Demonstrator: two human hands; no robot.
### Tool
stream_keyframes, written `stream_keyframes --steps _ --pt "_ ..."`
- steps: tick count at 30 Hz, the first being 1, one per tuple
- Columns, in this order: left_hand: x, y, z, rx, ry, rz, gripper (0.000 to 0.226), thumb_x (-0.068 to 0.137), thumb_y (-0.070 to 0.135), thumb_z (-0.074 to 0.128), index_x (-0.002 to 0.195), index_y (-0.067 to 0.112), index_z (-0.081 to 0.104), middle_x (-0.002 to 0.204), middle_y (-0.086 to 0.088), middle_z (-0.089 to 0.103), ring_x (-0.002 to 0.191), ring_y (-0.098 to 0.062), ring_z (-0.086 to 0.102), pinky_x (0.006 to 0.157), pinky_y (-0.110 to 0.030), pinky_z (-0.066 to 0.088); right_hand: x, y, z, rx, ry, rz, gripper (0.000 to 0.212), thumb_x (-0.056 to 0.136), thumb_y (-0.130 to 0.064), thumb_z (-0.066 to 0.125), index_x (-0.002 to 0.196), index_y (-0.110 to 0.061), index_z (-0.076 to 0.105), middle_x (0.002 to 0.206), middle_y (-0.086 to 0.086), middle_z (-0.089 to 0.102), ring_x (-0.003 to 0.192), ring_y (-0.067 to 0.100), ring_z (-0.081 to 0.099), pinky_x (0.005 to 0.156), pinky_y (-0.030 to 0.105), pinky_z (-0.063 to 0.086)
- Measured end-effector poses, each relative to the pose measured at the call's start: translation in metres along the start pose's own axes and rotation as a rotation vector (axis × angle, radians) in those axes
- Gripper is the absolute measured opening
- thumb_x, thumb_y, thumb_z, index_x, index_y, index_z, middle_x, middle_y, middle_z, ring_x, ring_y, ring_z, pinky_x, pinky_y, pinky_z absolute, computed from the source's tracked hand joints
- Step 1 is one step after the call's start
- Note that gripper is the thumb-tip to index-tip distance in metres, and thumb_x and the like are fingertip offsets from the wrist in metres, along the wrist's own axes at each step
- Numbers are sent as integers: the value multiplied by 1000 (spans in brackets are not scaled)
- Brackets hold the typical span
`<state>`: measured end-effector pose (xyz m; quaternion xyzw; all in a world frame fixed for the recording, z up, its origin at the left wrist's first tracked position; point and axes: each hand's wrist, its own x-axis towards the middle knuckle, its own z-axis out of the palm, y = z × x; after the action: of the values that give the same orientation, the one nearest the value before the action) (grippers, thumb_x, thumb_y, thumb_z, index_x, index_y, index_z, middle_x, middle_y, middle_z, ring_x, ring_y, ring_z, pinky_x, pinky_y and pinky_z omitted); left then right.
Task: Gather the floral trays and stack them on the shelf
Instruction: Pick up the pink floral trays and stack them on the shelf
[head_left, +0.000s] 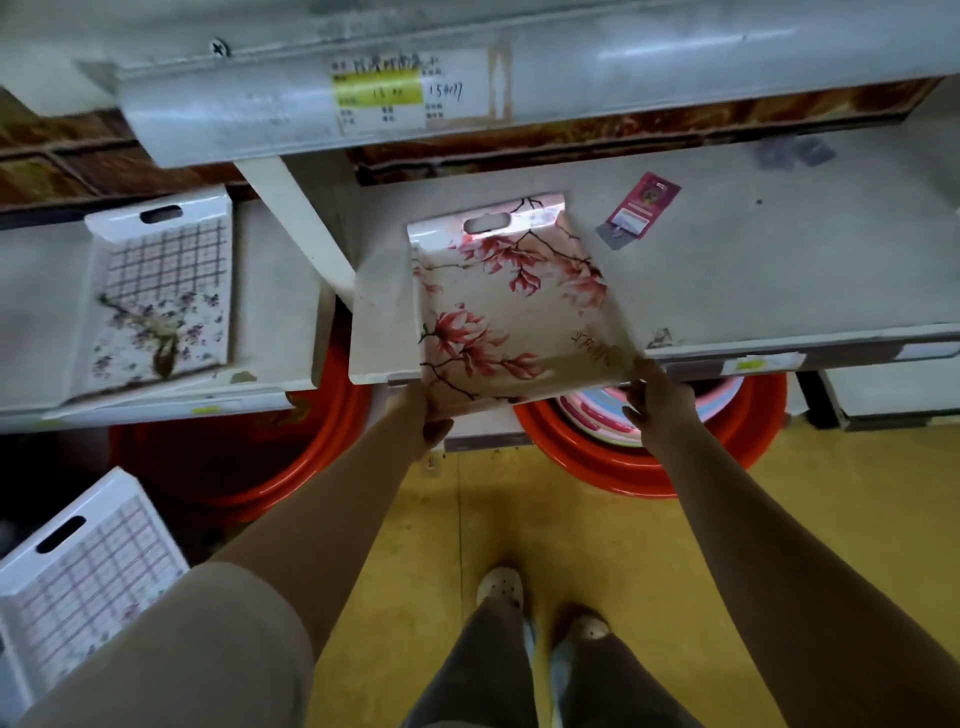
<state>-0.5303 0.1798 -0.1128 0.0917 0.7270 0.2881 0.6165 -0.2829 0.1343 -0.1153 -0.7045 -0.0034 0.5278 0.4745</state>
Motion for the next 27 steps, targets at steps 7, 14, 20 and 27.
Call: stream_keyframes --steps 7,14,20,27 --pt "-33 -26 -16 177 -34 137 36 91 35 57 110 6 48 97 -11 56 75 -18 56 46 -22 52 -34 -5 -22 -28 -98 20 14 91 -21 53 79 -14 55 78 3 61 73 14 58 67 28 47" --pt "-74 -62 -21 146 110 182 31 88 12 61 114 -3 52 88 -11 57 65 -15 58 37 -17 49 -54 -15 -61 -193 -187 34 20 93 -17 44 74 -16 52 77 3 56 71 15 54 64 27 43" --pt "-117 -109 -20 46 173 169 9 89 11 59 90 4 54 85 -10 58 67 -16 59 36 -17 49 -73 -20 -98 -320 -320 -19 21 92 -19 45 75 -16 58 77 2 61 75 17 58 63 29 43" --pt "-147 -131 -39 9 241 209 8 88 10 57 82 7 54 82 -6 54 72 -17 55 39 -17 50 -90 -25 -107 -539 -340 -73 17 84 -12 44 79 -12 60 78 8 64 72 22 62 59 28 44"
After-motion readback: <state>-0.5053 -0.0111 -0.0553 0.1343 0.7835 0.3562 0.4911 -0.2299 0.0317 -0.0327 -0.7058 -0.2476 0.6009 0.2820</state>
